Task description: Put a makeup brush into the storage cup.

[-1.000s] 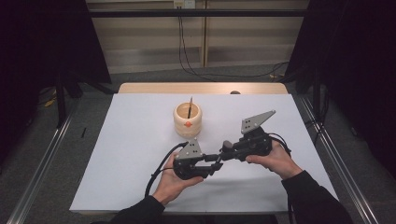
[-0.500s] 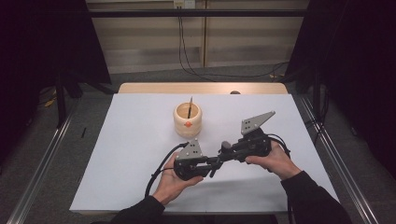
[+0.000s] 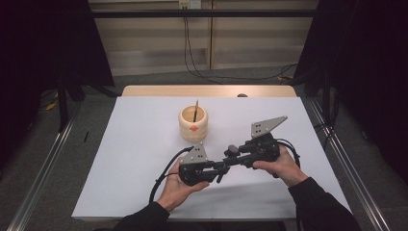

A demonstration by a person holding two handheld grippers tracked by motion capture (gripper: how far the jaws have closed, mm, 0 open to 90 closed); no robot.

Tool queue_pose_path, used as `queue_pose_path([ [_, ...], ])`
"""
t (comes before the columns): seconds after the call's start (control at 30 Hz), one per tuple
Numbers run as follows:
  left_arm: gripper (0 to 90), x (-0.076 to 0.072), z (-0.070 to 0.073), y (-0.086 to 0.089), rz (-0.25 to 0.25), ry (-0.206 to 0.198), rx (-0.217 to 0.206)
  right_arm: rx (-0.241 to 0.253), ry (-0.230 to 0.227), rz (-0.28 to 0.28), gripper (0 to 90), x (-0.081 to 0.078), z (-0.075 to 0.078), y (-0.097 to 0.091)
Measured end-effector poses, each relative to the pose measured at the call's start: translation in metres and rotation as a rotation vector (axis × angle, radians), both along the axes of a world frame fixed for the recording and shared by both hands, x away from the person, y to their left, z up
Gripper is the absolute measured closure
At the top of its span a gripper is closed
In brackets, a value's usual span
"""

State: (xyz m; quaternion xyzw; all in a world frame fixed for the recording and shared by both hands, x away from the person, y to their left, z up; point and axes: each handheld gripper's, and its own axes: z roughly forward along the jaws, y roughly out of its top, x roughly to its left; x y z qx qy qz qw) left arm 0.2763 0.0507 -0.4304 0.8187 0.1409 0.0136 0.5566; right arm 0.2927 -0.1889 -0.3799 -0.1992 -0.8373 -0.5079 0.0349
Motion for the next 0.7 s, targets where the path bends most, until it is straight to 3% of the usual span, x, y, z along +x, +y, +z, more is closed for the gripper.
queue_pose_path([
  [0.23,79.3,0.0004,0.0013,0.0018,0.008,0.004,0.001,0.005,-0.029,-0.054,42.0,-0.0013,-0.004,0.0003],
  [0.3,79.3,0.0001,0.001,0.002,0.007,0.011,-0.019,0.004,-0.04,-0.072,35.1,-0.001,-0.0041,-0.0001],
  [0.63,79.3,0.0007,0.0028,0.0044,0.029,0.013,-0.021,0.039,-0.07,-0.099,14.1,-0.004,-0.0043,-0.0012],
  [0.7,79.3,0.0011,0.0035,0.0056,0.034,0.01,-0.019,0.039,-0.083,-0.126,9.0,-0.0053,-0.0043,-0.0018],
])
